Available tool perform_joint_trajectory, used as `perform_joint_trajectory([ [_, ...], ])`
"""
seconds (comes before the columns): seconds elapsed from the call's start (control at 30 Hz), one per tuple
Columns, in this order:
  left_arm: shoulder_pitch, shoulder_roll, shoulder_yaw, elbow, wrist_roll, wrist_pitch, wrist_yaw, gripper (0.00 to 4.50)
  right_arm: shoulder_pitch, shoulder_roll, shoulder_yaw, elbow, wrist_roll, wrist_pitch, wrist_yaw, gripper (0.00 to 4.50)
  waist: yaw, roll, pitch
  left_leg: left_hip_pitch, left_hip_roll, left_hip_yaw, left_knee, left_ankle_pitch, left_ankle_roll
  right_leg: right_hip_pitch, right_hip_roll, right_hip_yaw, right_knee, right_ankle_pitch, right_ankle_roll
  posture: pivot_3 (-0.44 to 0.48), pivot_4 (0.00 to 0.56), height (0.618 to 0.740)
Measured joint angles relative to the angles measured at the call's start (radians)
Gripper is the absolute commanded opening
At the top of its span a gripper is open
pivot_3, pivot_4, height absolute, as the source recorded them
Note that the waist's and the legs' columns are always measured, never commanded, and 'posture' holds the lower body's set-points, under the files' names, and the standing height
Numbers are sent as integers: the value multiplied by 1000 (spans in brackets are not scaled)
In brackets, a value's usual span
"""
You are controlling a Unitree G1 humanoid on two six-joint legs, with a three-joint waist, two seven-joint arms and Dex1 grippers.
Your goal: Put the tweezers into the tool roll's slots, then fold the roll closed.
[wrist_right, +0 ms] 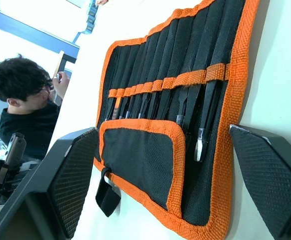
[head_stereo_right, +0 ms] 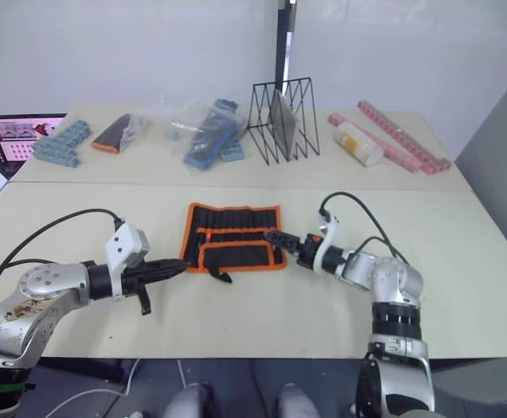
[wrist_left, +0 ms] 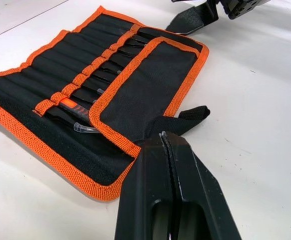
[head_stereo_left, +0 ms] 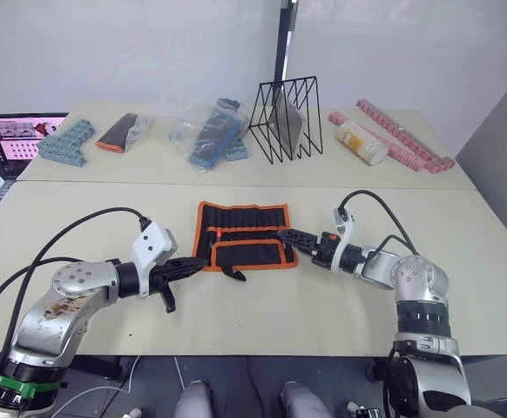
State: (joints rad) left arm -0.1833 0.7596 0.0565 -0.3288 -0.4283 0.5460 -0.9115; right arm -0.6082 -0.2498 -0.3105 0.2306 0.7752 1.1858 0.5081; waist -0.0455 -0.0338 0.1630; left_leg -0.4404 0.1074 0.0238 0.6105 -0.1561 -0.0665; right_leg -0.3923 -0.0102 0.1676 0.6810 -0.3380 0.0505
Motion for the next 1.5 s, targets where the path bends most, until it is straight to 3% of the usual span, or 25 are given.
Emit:
perform_joint_trajectory([
  [0.2,0,0,-2,0,1,-2,5,0,-8,3,-10,6,20,33,-10,4429,0,0,0,0,0,0,0,0,0,0,0,0,0,0,0,0,150,726],
  [0.5,5,-2,-3,0,15,-5,16,0,-50,-110,168,-66,-137,-56,-33,4429,3,0,0,0,0,0,0,0,0,0,0,0,0,0,0,0,150,726],
  [0.7,8,-6,-4,0,21,-18,19,0,-182,-152,249,-38,-203,100,-96,4429,3,1,0,0,0,0,0,0,0,-1,0,0,0,0,0,0,150,726],
  [0.93,28,-9,-4,0,30,-21,28,0,-268,-145,226,32,-165,310,-45,4429,3,1,0,0,0,0,0,0,0,-1,0,0,0,0,0,0,150,726],
  [1.2,29,-13,-3,-3,30,-21,39,0,-293,-42,167,121,-174,278,-45,4429,-16,1,0,0,0,-1,-1,0,0,-1,0,-1,0,0,0,0,150,726],
  [1.5,47,-14,3,-17,29,-19,58,0,-325,4,-27,305,-142,263,-47,4429,-25,1,0,0,0,-1,-1,0,0,-1,0,-1,1,0,0,0,150,726],
])
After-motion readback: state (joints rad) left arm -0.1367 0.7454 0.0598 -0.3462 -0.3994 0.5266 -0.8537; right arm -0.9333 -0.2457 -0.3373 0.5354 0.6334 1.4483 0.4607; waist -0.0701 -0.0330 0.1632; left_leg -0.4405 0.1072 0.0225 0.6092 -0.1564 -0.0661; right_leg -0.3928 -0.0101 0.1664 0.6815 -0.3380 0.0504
